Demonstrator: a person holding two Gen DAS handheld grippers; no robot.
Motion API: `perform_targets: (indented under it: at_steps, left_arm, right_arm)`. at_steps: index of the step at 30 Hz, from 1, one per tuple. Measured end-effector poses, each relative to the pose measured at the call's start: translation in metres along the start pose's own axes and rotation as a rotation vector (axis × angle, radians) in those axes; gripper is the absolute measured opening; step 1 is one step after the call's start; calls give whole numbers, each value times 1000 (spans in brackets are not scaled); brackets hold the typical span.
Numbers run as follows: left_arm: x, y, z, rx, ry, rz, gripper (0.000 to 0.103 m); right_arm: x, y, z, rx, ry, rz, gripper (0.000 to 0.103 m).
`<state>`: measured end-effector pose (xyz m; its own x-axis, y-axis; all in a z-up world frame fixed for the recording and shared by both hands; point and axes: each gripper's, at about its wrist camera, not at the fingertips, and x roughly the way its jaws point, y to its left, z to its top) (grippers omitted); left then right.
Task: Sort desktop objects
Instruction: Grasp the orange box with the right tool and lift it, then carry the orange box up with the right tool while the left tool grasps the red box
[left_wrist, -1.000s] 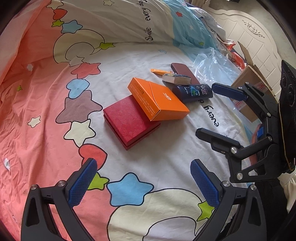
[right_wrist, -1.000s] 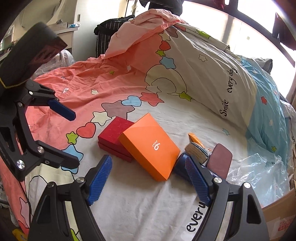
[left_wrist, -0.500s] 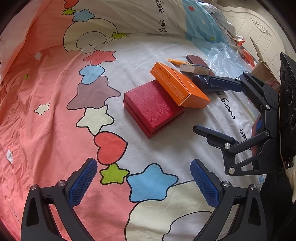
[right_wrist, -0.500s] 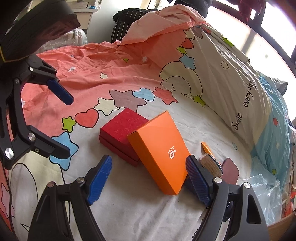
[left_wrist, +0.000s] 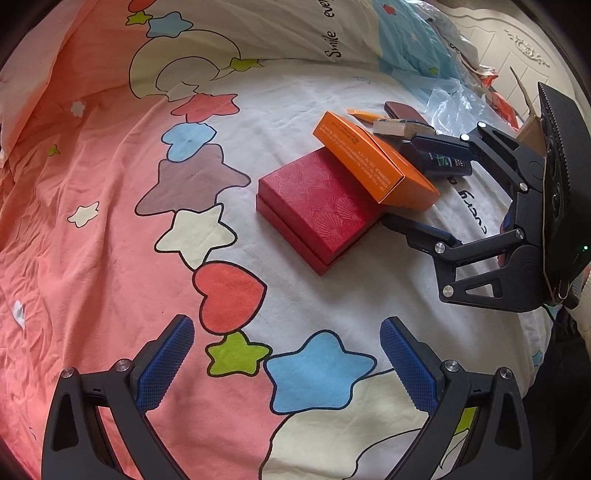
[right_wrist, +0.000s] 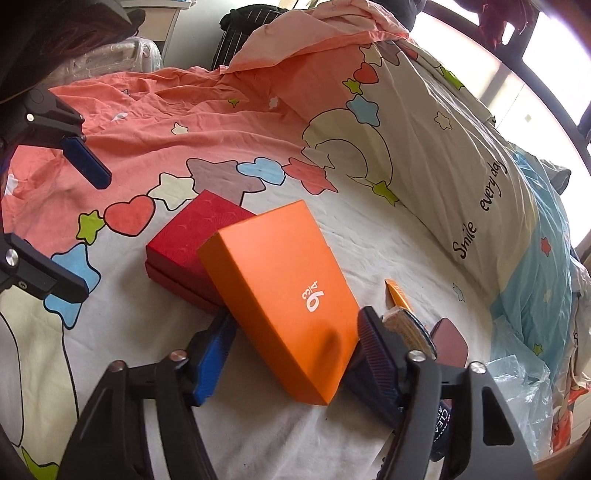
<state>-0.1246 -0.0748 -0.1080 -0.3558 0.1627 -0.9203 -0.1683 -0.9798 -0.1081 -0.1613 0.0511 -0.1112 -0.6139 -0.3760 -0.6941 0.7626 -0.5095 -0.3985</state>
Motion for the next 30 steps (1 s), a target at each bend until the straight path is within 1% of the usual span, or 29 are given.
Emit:
perform_targets:
  at_steps: [1, 2, 7, 12, 14, 19, 22, 27, 30]
  left_arm:
    - [2, -1, 1, 5, 9, 7, 103]
    - [4, -3, 2, 12, 14, 15, 103]
    - [5, -8, 3, 33, 12, 20, 103]
    - [6, -5, 3, 23, 14, 16, 103]
    - [6, -3, 4, 15, 15, 15, 103]
    - [5, 1, 5, 4, 12, 14, 103]
    - [4, 0, 8, 1, 7, 13, 103]
    - [5, -7, 12, 15, -2, 10, 103]
    - [6, -11, 15, 29, -6, 11, 103]
  right_arm:
    - [1, 0, 0, -1, 0, -1, 44]
    - [2, -1, 0, -2, 1, -2, 44]
    - [7, 6, 5, -62, -2, -18, 44]
    - [15, 2, 9, -58, 6, -48, 44]
    - [16, -2, 9, -34, 10, -47, 39]
    - [-5, -17, 14, 59, -30, -36, 23]
    - [-23, -23, 14, 122, -38, -4, 21]
    - [-47, -17, 6, 160, -6, 29, 21]
    - [-61, -14, 0, 208, 12, 50, 21]
